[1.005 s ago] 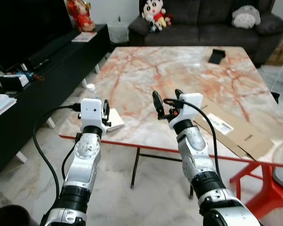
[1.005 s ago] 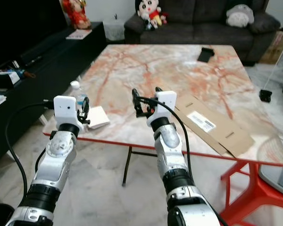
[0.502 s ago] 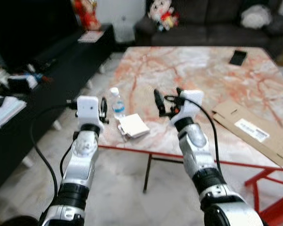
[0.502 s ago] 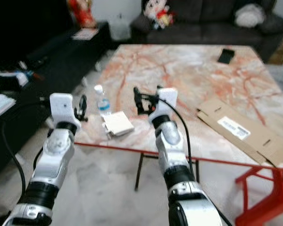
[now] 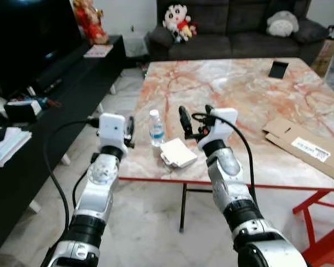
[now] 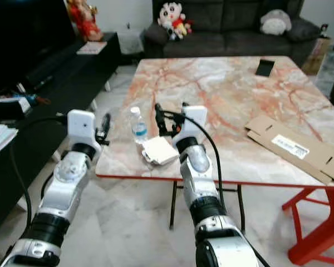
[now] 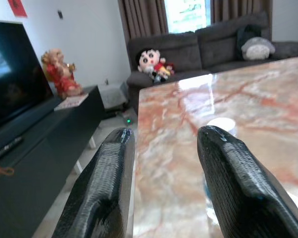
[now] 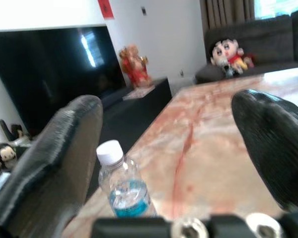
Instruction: Picking trash to rubbish bin
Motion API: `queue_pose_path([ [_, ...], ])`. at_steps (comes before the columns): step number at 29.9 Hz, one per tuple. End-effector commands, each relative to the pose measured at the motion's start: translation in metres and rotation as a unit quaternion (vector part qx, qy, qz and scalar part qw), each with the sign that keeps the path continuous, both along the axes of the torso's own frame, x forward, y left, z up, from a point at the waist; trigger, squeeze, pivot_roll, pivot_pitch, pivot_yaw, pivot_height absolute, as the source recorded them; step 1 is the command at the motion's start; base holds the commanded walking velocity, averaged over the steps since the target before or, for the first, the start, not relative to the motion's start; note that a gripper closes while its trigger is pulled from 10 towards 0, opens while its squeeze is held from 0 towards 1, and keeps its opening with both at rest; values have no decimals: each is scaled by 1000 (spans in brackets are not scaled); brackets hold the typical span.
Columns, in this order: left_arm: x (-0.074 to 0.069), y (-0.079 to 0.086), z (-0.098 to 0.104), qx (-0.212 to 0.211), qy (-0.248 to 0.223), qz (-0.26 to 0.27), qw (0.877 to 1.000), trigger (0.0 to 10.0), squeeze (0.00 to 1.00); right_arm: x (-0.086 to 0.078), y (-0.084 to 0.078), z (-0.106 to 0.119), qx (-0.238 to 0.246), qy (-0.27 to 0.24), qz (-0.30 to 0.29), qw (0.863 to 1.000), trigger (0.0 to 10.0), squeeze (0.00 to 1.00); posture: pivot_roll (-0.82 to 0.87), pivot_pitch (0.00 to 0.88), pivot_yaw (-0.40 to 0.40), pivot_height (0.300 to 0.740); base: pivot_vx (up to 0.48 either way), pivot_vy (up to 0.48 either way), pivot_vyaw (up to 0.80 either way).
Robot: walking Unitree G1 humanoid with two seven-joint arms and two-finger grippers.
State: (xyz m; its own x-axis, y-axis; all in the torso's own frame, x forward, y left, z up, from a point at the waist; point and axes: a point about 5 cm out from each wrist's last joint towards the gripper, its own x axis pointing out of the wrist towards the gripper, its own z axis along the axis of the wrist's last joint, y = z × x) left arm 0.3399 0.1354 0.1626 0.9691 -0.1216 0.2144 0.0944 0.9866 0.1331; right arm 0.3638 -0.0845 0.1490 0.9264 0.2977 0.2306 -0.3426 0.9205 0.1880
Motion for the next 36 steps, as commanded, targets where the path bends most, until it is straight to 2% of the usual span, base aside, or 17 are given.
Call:
queue_pose_path([
  [1,-1,1,1,12,1,-3,1000,10000,0,1,6,3,-1,-2,6,1000,10000,0,78,0,65,740,0,0,0],
  [11,-3,1,-3,24,4,-3,1000,10000,0,-1,8,2,0,-2,13,1000,10000,0,74,0,75,740,51,0,0],
  [14,-3,1,-3,23,4,-3,1000,10000,0,-1,9,1,6,-1,14,1000,10000,0,75,0,77,740,355,0,-800],
  [29,-5,4,-1,16,-3,7,1000,10000,0,-3,16,0,6,-3,22,1000,10000,0,84,0,75,740,366,0,0],
  [33,-3,6,5,17,-15,12,1000,10000,0,-4,18,5,-17,-23,27,999,10000,0,90,0,73,740,379,0,0],
  [36,-3,8,8,16,-19,17,1000,10000,0,-4,19,5,-22,-25,31,999,10000,0,94,0,71,740,381,0,800],
])
